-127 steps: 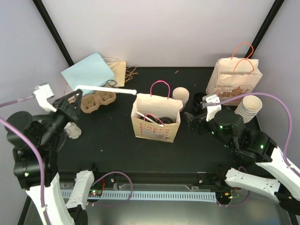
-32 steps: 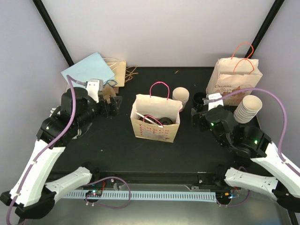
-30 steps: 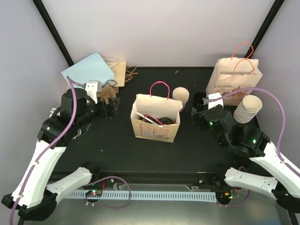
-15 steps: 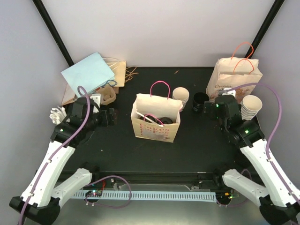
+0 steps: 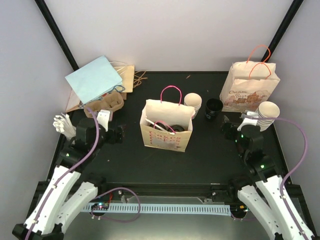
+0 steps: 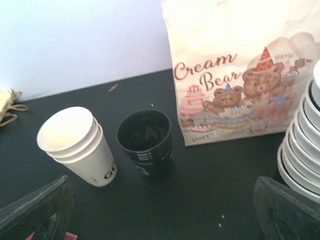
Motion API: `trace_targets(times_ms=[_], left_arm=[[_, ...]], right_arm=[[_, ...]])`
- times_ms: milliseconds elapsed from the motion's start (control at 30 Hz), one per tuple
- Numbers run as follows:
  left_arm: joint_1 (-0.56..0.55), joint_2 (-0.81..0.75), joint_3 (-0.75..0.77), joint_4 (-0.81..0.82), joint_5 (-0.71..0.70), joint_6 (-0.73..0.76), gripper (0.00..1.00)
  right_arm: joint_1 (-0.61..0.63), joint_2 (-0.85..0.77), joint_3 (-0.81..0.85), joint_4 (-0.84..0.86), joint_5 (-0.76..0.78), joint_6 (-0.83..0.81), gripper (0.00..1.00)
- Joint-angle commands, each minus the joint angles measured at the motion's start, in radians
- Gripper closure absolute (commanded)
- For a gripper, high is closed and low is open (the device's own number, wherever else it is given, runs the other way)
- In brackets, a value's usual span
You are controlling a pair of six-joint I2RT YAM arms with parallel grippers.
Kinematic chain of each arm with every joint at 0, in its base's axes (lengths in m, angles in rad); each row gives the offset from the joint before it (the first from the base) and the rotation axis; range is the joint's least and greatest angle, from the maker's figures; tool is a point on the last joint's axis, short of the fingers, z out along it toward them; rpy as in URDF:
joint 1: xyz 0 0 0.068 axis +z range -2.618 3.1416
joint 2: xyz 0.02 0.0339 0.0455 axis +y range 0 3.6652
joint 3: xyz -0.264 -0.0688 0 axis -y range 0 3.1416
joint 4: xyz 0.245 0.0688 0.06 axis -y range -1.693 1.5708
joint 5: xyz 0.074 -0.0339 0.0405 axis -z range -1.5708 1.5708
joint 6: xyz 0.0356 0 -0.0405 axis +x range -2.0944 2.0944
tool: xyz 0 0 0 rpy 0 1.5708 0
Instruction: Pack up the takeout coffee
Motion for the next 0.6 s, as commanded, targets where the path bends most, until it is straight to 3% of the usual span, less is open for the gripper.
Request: trace_targets(times_ms=[0,200,400,567], left_arm=[[0.005,-0.127,-0.109,0.207,0.042,0.121,0.01],[0.005,-0.25,-0.257,0.361,-0.015,0.139,0.01],[0.01,-0.174,-0.292,0.403,-0.128,0.186,0.01],[0.014,-0.116,-0.302,0.502,-0.155,0.198,0.01]], right_arm=[[-0.005,-0.063,-0.074,0.211,-0.043,-0.058,0.0],[-0.005,-0.038,-0.104,0.266,-0.035,-0.093,0.0],[-0.004,-0.086,-0.202,0.419,-0.226,-0.259,0.0],[-0.005,-0.151,-0.38,0.683,-0.215,-0.25,0.01]])
